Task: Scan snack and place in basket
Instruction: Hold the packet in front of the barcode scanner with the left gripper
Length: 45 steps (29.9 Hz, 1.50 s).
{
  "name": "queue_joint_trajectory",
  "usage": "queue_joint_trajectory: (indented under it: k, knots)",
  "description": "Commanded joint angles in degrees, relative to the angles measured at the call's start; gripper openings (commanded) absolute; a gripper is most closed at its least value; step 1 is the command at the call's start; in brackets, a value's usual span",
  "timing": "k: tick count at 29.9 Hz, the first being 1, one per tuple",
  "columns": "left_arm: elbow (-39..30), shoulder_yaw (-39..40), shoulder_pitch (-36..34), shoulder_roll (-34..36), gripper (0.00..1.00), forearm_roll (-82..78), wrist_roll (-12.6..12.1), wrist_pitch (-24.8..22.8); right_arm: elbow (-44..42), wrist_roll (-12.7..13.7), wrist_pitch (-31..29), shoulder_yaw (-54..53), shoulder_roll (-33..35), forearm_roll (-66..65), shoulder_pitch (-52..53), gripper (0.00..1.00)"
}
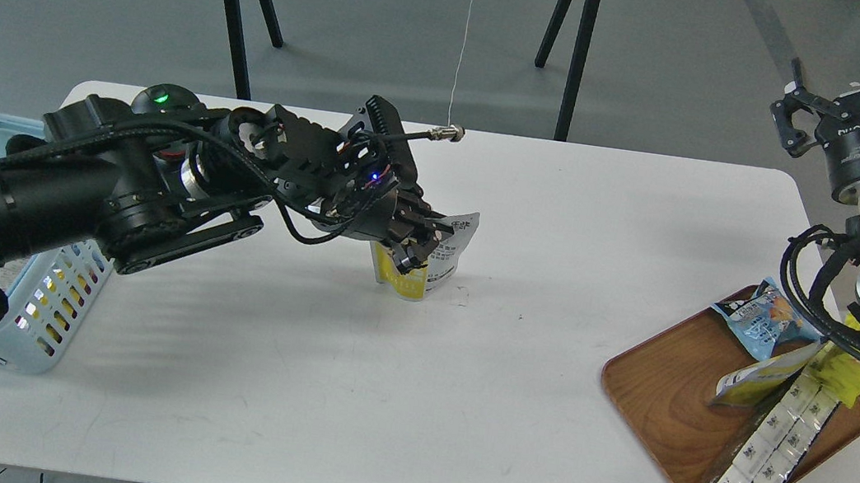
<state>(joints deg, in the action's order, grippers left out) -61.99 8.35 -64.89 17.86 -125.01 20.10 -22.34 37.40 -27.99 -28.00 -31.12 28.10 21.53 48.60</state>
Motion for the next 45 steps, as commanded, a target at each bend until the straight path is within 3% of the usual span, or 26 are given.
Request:
queue_joint_trajectory:
  k: [1, 7, 18, 26, 45]
  knots:
    - [-0.2, 0.0, 0.0, 0.2, 0.0, 0.0, -0.1, -0.1, 0.0, 0.0, 0.0, -0.1, 0.1, 0.0, 0.1, 0.99]
    - [-3.0, 1.0, 0.0, 1.7, 0.0, 0.0, -0.6, 0.0, 0.0, 0.0, 0.0, -1.3, 0.4, 0.0, 0.1, 0.99]
    - [-12.9, 3.4, 0.0, 17.6, 0.0, 0.0, 0.1, -0.3, 0.0, 0.0, 0.0, -1.3, 0.7, 0.0, 0.2, 0.99]
    - [-12.5, 4.1, -0.1, 27.5, 0.0, 0.0, 4.4, 0.0, 0.4, 0.0, 0.0, -1.4, 0.7, 0.0, 0.6, 0.99]
    - [-10.1, 4.0, 0.0, 29.8, 0.0, 0.0, 5.3, -0.6, 2.1, 0.0, 0.0, -2.1, 0.9, 0.0, 1.8, 0.99]
